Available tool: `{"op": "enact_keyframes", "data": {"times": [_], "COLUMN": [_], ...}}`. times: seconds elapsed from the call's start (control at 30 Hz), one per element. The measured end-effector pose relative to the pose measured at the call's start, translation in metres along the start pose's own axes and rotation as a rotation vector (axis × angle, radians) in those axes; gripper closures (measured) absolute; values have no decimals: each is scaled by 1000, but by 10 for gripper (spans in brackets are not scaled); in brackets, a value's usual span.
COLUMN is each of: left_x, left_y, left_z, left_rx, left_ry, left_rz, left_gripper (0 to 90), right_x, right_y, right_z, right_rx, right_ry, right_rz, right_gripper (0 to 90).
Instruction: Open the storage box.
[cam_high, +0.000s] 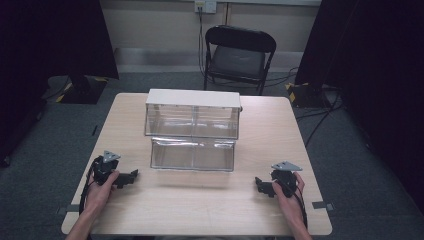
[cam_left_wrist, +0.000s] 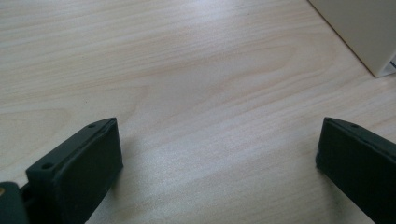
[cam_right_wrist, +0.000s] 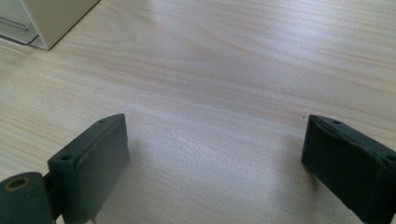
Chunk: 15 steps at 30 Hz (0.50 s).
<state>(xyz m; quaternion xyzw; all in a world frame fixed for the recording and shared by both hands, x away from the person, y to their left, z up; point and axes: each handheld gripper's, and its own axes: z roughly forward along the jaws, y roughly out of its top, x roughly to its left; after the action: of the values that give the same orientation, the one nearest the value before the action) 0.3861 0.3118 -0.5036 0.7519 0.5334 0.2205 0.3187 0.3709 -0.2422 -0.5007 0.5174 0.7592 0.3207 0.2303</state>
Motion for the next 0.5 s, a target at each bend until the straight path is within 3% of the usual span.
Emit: {"op": "enact_keyframes", "data": {"times": [0.33,0.43,0.5], "left_x": [0,0,0], "left_y": [0,0,0], "left_z": [0,0,0], "left_rx": [0,0,0], "left_ry": [0,0,0], "left_rz": [-1,-1,-1], "left_gripper": [0,0,0], "right_x": [0,0,0], "right_y": [0,1,2], "right_z": [-1,-3,-4], "right_rx": [5,3,-1], "right_ry": [0,7,6], "right_rz": [2,9,9], "right_gripper": [67,178,159]}}
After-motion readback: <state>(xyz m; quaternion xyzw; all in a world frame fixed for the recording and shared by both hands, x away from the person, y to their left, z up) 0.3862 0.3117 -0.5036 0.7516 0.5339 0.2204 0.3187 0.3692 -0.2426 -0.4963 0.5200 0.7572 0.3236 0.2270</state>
